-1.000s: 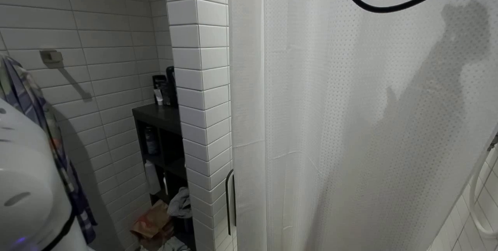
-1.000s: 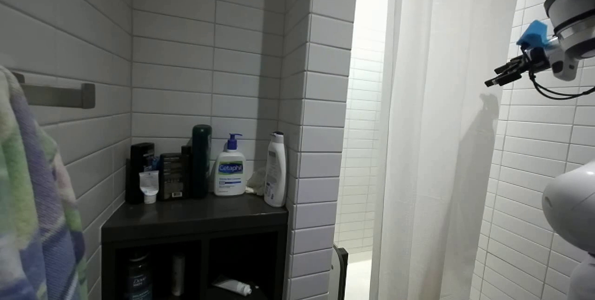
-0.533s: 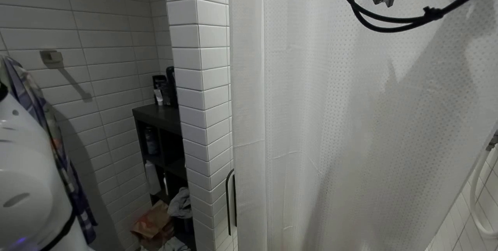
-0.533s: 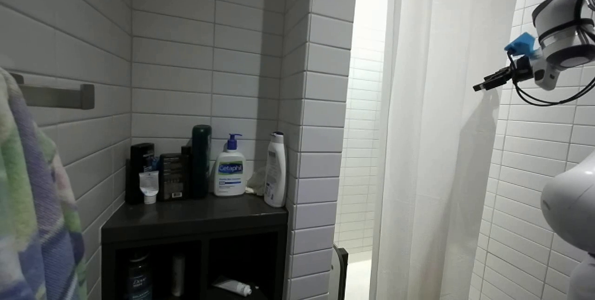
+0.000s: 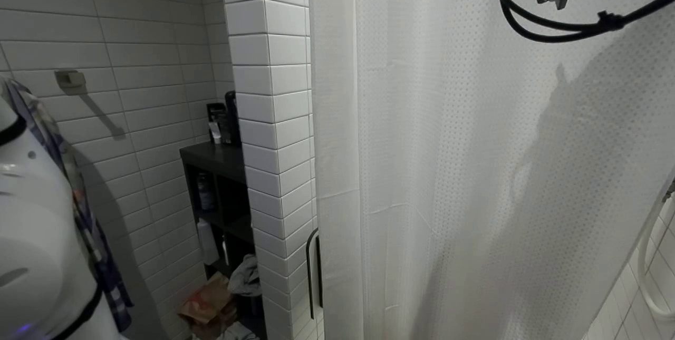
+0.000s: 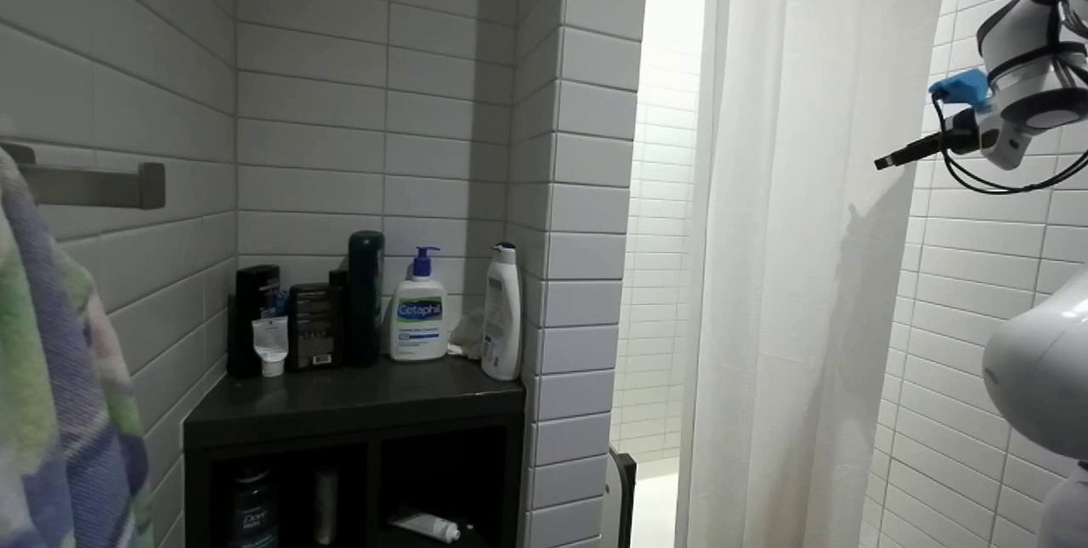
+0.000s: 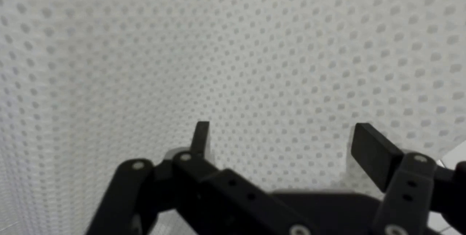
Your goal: Draw the shower curtain to the left.
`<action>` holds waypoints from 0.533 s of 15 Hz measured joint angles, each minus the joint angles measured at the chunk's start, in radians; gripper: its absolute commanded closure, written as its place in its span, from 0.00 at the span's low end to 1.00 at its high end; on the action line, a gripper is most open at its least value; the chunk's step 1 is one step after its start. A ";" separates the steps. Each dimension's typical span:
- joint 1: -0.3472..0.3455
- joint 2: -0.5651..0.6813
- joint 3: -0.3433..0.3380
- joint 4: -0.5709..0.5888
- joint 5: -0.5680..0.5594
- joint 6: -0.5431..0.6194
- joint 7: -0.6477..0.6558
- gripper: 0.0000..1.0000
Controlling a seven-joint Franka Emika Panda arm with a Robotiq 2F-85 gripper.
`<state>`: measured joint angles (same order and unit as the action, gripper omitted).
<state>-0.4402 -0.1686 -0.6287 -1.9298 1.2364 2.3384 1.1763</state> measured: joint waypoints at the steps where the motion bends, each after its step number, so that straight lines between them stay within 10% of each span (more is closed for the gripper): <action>1: -0.002 0.006 0.000 0.010 0.005 0.000 0.020 0.00; 8: -0.002 0.053 0.002 0.077 0.051 0.000 0.132 0.00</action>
<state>-0.4420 -0.1151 -0.6268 -1.8525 1.2874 2.3384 1.3079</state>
